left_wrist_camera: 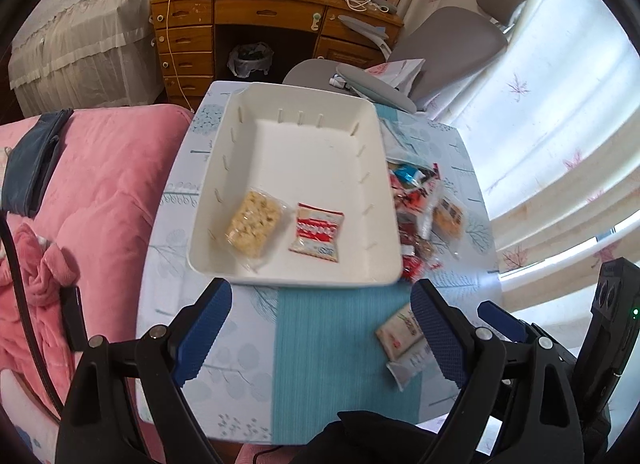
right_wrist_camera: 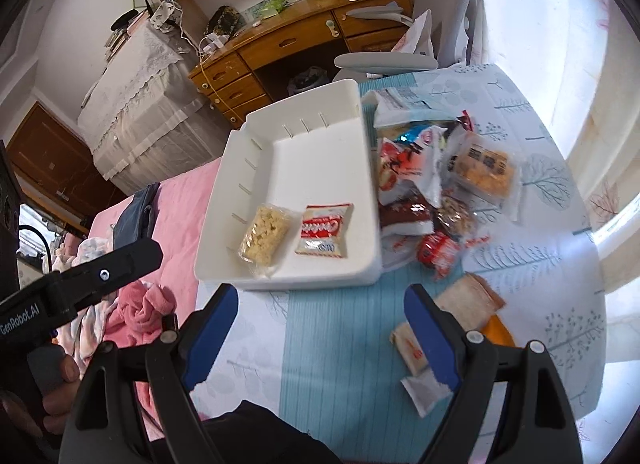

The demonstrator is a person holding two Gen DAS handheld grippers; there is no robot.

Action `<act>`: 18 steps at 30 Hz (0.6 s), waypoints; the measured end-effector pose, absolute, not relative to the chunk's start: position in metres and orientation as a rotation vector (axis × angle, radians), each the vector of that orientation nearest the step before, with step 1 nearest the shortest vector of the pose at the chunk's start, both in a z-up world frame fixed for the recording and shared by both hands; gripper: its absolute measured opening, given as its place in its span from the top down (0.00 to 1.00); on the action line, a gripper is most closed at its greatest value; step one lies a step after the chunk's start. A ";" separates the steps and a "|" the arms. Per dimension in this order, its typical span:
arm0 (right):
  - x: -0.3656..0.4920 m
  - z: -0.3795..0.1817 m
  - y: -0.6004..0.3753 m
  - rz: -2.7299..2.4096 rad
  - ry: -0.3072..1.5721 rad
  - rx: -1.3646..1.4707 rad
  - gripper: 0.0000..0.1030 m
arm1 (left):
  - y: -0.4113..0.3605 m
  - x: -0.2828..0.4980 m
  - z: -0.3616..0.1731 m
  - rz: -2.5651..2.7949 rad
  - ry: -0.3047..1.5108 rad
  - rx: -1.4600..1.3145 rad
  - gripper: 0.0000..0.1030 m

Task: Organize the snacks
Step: 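Grasp the tan biscuit pack with left gripper while right grasps OATS bar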

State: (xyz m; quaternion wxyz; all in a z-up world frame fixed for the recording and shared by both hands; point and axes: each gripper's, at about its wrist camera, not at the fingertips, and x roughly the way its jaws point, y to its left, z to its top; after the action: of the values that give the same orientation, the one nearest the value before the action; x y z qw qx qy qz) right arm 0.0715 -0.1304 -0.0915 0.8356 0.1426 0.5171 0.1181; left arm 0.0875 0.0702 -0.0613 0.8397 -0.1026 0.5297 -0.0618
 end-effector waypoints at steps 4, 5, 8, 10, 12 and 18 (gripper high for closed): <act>0.056 -0.084 -0.151 0.254 1.093 0.276 0.17 | 0.047 0.064 -0.055 -0.141 1.109 -0.234 0.12; 0.050 -0.083 -0.157 0.254 1.091 0.264 0.17 | 0.041 0.057 -0.054 -0.143 1.106 -0.235 0.12; 0.036 -0.082 -0.170 0.257 1.095 0.248 0.17 | 0.026 0.040 -0.054 -0.138 1.104 -0.243 0.12; 0.028 -0.082 -0.178 0.259 1.095 0.239 0.17 | 0.018 0.031 -0.056 -0.134 1.108 -0.251 0.12; 0.018 -0.083 -0.185 0.255 1.093 0.222 0.17 | 0.010 0.019 -0.061 -0.123 1.118 -0.261 0.12; -0.011 -0.092 -0.206 0.251 1.084 0.179 0.17 | -0.009 -0.008 -0.078 -0.121 1.154 -0.261 0.12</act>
State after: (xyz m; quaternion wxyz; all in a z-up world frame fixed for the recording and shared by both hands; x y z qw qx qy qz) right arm -0.0113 -0.2062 -0.0924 0.8455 0.0849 0.5136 0.1188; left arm -0.0077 -0.0095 -0.0779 0.8283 -0.1228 0.5437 -0.0571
